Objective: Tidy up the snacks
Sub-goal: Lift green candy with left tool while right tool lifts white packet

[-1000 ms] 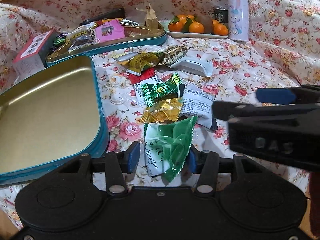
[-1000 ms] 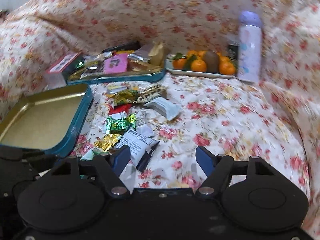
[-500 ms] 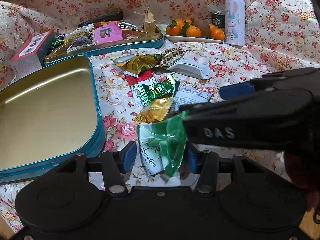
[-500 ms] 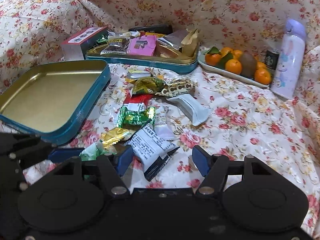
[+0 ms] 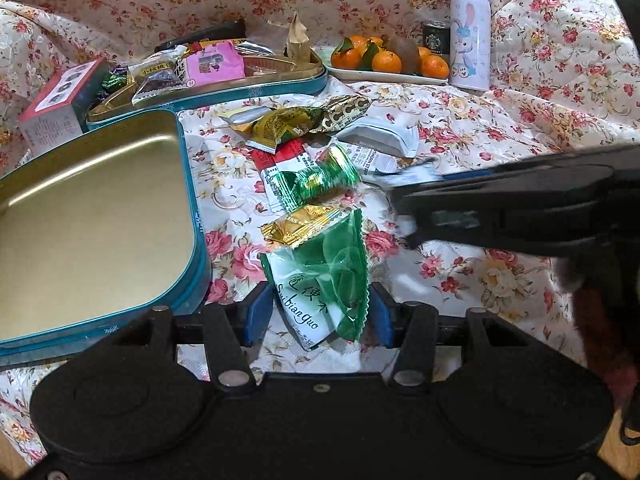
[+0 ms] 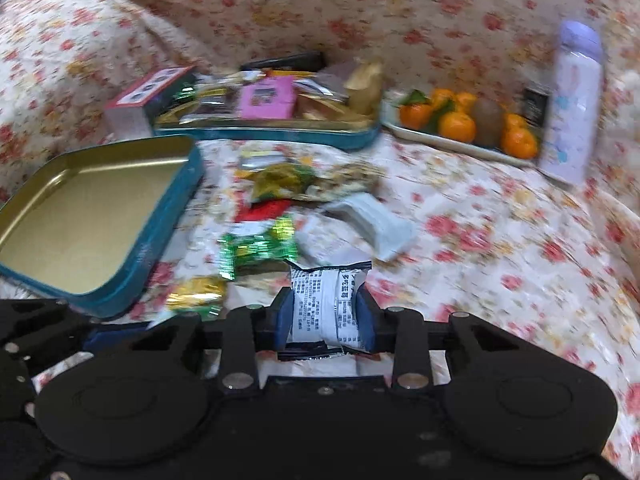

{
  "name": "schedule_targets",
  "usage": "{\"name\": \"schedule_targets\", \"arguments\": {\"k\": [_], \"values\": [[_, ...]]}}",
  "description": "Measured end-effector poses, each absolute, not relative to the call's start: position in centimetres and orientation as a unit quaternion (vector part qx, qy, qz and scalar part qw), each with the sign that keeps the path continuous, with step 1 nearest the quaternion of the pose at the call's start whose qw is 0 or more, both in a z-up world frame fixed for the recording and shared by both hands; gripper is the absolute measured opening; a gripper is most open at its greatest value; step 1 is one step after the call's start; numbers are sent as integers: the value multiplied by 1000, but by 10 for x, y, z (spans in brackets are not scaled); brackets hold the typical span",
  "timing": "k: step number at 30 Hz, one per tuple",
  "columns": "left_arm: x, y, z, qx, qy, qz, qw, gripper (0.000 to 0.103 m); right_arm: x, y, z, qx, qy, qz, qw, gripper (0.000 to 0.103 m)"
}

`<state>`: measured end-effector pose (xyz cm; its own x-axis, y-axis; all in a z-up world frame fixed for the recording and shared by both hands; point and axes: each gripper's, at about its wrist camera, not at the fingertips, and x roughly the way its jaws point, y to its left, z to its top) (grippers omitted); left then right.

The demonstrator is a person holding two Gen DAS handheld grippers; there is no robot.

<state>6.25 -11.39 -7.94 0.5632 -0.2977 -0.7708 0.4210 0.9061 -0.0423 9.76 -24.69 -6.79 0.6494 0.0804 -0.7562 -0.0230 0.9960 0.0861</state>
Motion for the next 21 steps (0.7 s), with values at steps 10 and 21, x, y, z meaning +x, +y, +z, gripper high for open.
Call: {"name": "schedule_targets", "arguments": {"k": [10, 21], "values": [[71, -113, -76, 65, 439, -205, 872, 56, 66, -259, -69, 71, 403, -23, 912, 36], [82, -105, -72, 28, 466, -211, 859, 55, 79, -254, -81, 60, 401, -35, 914, 43]]}}
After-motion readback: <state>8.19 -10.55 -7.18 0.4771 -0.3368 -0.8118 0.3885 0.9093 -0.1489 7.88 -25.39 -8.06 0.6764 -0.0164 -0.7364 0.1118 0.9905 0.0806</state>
